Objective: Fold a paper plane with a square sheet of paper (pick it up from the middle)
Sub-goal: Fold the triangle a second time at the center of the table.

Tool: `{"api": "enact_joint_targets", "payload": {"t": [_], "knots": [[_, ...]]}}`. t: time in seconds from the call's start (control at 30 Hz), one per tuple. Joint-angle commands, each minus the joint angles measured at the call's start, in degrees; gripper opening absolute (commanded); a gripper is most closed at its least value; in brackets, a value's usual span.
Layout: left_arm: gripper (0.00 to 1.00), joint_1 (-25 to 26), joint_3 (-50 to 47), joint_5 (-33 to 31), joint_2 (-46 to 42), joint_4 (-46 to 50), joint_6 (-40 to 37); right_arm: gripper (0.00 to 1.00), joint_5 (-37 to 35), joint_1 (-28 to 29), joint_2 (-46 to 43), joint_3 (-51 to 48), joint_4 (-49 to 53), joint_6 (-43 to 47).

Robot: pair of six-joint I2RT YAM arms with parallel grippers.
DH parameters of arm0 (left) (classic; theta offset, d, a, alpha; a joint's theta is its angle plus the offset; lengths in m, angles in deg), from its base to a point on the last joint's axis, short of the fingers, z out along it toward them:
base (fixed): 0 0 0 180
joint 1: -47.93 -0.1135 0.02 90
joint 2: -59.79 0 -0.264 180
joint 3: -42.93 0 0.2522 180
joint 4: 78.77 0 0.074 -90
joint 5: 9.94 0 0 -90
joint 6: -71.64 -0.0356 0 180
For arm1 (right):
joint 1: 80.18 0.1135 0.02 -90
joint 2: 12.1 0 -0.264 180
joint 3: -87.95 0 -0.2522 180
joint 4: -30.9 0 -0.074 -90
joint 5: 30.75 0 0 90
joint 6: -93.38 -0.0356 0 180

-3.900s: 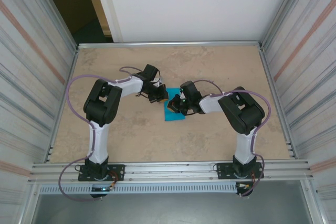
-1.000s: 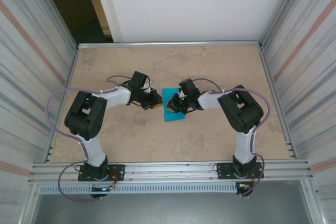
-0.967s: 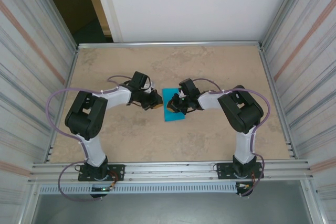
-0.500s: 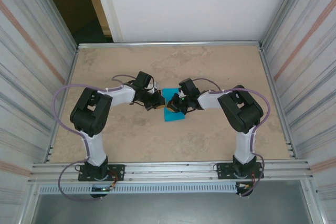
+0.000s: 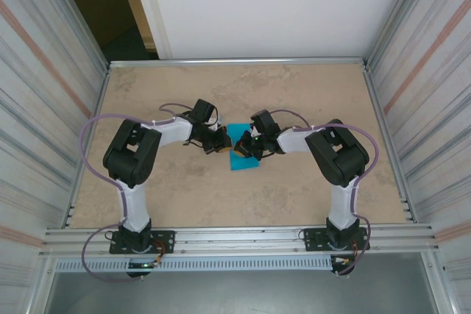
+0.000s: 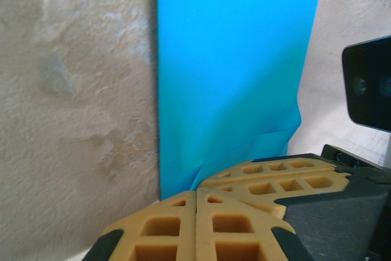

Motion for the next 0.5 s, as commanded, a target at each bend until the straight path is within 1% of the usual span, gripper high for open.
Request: {"api": "enact_joint_targets", "payload": {"t": [0.0,0.47], "knots": [[0.01,0.38,0.64,-1.21,1.30,1.96,-1.33,0.00,-2.13,0.22,2.92,-1.12,5.77,0.62],[0.01,0.34,0.83,-4.60,2.12,5.25,-2.12,0.00,-1.54,0.41,2.47,-1.38,4.60,0.62]]}}
